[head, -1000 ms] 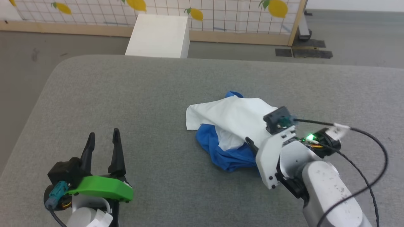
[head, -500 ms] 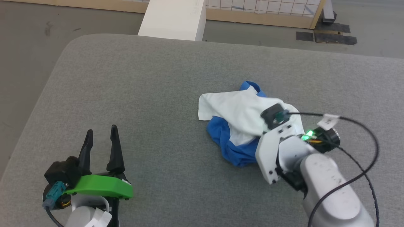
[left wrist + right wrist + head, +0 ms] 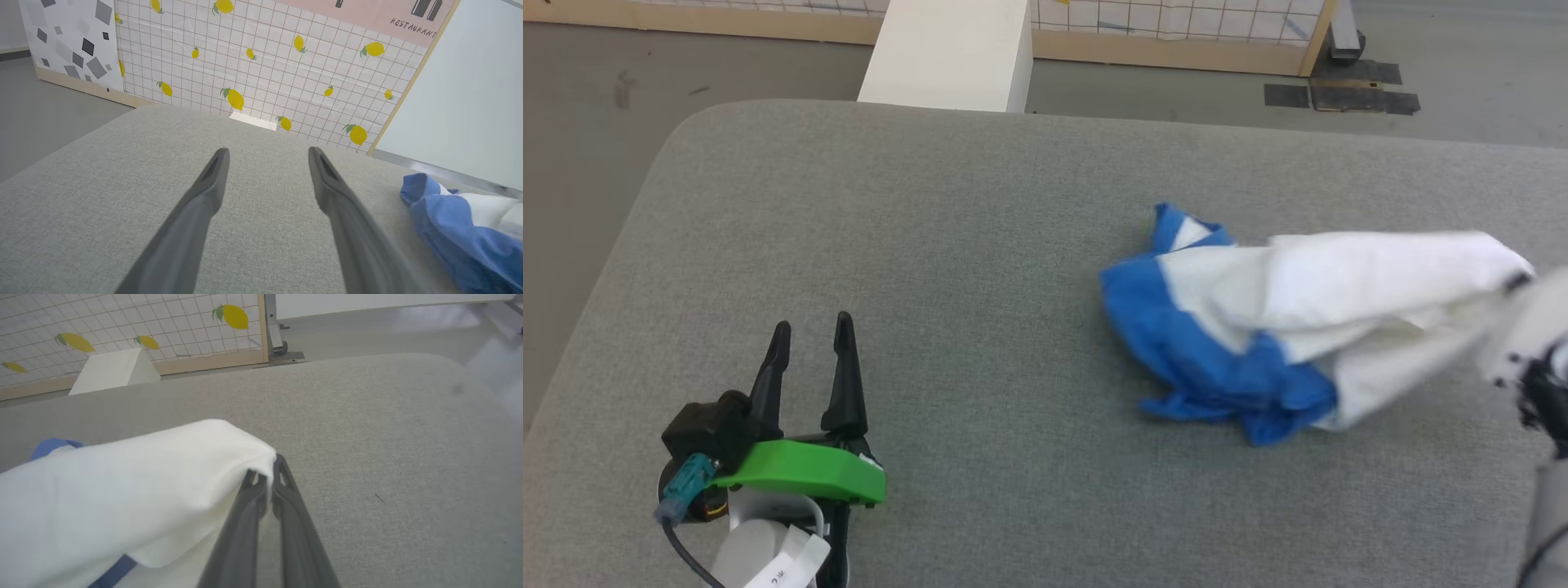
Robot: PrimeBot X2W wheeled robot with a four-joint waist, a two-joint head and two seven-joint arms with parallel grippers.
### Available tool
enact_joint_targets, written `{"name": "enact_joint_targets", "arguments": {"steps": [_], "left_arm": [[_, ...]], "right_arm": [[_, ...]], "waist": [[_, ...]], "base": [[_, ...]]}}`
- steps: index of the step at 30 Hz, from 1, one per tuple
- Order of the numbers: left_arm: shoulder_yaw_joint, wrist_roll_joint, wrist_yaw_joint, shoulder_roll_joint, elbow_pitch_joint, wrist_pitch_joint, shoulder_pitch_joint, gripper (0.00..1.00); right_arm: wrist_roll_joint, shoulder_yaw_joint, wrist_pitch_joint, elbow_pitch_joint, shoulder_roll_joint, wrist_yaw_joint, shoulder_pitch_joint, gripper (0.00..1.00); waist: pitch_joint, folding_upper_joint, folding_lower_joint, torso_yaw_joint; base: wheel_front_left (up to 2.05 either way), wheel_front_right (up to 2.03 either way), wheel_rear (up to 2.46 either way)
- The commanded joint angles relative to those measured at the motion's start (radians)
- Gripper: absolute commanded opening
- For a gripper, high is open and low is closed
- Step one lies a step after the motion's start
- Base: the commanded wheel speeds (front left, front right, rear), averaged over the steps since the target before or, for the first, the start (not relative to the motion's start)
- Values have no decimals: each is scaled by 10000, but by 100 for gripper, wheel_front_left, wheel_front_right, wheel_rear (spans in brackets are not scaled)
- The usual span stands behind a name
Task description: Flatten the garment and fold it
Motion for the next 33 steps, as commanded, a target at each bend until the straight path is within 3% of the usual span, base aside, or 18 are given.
{"name": "enact_joint_targets", "arguments": {"steps": [1, 5, 8, 9, 10, 16, 21, 27, 33], "left_arm": [[5, 62, -83, -46, 79, -47, -179, 100], [-8, 46, -171, -99, 313, -47, -179, 100], [16, 33, -205, -115, 454, -47, -112, 100], [28, 35, -213, -114, 487, -47, -81, 100], [31, 33, -218, -109, 522, -47, -57, 100], [-172, -159, -343, -137, 751, 107, -198, 100], [-840, -679, -510, -302, 768, 678, -600, 100], [-2577, -1669, -712, -418, 1162, 2592, -1991, 100], [-5167, -2660, -758, -432, 1774, 5595, -3924, 100]], "right_arm": [[-287, -559, -9, 93, -1, -15, 256, 0], [-996, -2602, 37, 441, 61, -15, 691, 0], [-1025, -3097, -48, 906, 79, -15, 874, 0], [-705, -3035, -306, 1088, 81, -15, 813, 30], [-437, -2949, -602, 1166, 82, -15, 742, 100], [1727, -1687, -2584, 712, 85, -15, 752, 100], [2411, -817, -3265, -142, 86, -15, 1762, 100], [2524, -422, -3250, -451, 86, -15, 2521, 100], [2689, -151, -3176, -497, 87, -15, 2447, 100]], "waist": [[12, 68, 1, 38], [-45, 68, 1, 83], [-116, 68, 1, 8], [-140, 68, 1, -57], [-167, 68, 1, -124], [-506, 68, 1, -476], [-653, 68, 1, -729], [-522, 68, 1, -1241], [-43, 68, 1, -1978]], "base": [[0, 0, 0], [0, 0, 0], [0, 0, 0], [0, 0, 0], [0, 0, 0], [0, 0, 0], [0, 0, 0], [0, 0, 0], [0, 0, 0]]}}
